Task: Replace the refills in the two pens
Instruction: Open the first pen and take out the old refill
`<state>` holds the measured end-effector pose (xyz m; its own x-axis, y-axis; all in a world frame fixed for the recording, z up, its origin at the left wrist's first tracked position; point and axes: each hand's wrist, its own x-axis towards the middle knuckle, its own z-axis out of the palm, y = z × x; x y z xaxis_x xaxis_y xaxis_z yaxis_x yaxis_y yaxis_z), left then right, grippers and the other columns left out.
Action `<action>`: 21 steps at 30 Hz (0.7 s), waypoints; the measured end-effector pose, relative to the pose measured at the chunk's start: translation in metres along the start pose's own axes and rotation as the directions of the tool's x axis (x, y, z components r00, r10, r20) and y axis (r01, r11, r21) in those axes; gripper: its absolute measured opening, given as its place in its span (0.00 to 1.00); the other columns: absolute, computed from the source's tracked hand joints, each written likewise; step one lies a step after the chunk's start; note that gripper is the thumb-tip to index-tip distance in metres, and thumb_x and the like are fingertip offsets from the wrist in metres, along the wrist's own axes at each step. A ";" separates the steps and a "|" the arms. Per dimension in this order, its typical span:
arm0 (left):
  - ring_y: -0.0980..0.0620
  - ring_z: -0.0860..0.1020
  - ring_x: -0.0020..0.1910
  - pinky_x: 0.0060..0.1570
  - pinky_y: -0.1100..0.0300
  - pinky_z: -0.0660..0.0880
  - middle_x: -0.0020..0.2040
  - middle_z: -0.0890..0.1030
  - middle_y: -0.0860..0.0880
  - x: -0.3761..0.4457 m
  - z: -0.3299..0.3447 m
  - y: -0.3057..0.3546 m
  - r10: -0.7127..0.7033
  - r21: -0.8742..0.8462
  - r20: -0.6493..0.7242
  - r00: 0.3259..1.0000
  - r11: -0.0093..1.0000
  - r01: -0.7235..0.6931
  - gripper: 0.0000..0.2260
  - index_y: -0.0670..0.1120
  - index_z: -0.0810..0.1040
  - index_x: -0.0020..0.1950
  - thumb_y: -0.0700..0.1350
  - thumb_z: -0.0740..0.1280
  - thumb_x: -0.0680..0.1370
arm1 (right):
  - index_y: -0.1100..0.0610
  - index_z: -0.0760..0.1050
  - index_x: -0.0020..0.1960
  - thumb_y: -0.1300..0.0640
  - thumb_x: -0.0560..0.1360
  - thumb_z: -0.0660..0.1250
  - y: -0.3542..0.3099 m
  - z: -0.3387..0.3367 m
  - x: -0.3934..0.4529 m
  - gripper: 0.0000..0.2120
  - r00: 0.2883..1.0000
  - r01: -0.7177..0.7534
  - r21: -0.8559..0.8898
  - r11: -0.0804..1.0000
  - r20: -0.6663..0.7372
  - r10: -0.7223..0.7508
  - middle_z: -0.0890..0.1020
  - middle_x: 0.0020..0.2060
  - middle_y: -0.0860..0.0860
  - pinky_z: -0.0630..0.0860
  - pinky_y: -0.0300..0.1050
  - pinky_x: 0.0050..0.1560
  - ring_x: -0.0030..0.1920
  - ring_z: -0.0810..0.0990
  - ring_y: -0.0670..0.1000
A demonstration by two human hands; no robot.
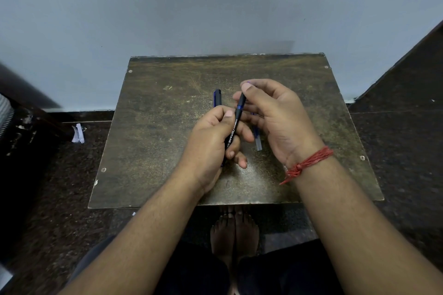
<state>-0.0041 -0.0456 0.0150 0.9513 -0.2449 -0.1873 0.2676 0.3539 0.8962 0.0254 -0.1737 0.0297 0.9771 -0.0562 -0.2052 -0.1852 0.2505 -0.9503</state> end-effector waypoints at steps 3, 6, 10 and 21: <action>0.57 0.63 0.20 0.21 0.62 0.71 0.33 0.79 0.44 0.001 -0.001 -0.001 0.005 0.008 -0.007 1.000 1.000 -0.005 0.09 0.39 0.72 0.53 0.42 0.55 0.85 | 0.58 0.79 0.46 0.61 0.77 0.71 0.002 0.000 0.000 0.02 0.999 0.045 -0.049 0.998 -0.010 -0.045 0.81 0.39 0.53 0.80 0.41 0.39 0.36 0.83 0.47; 0.57 0.63 0.20 0.21 0.63 0.71 0.33 0.79 0.44 0.002 -0.002 -0.003 0.010 0.014 0.002 1.000 1.000 -0.010 0.09 0.38 0.73 0.57 0.41 0.55 0.85 | 0.59 0.80 0.46 0.62 0.78 0.70 0.002 -0.001 0.002 0.02 0.997 0.062 0.009 0.998 -0.053 -0.062 0.81 0.38 0.53 0.80 0.41 0.39 0.36 0.83 0.48; 0.57 0.63 0.20 0.21 0.62 0.71 0.33 0.79 0.44 0.003 -0.003 -0.006 0.011 0.047 0.039 0.999 0.999 -0.012 0.10 0.42 0.76 0.58 0.40 0.55 0.85 | 0.60 0.80 0.49 0.61 0.79 0.68 -0.002 -0.005 0.004 0.03 0.992 0.074 0.086 0.994 -0.110 -0.064 0.83 0.41 0.55 0.80 0.44 0.41 0.40 0.81 0.52; 0.55 0.62 0.21 0.21 0.61 0.72 0.34 0.79 0.45 0.002 -0.002 -0.005 0.024 0.115 0.028 0.999 0.993 -0.027 0.10 0.42 0.76 0.57 0.41 0.55 0.85 | 0.55 0.78 0.49 0.58 0.79 0.68 -0.012 -0.044 0.020 0.01 0.849 0.271 -0.160 0.949 -0.424 -0.314 0.81 0.40 0.53 0.78 0.45 0.41 0.40 0.80 0.49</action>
<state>-0.0037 -0.0457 0.0094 0.9527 -0.2618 -0.1542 0.2222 0.2544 0.9412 0.0426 -0.2201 0.0271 0.8436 -0.5365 0.0244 0.0721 0.0680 -0.9951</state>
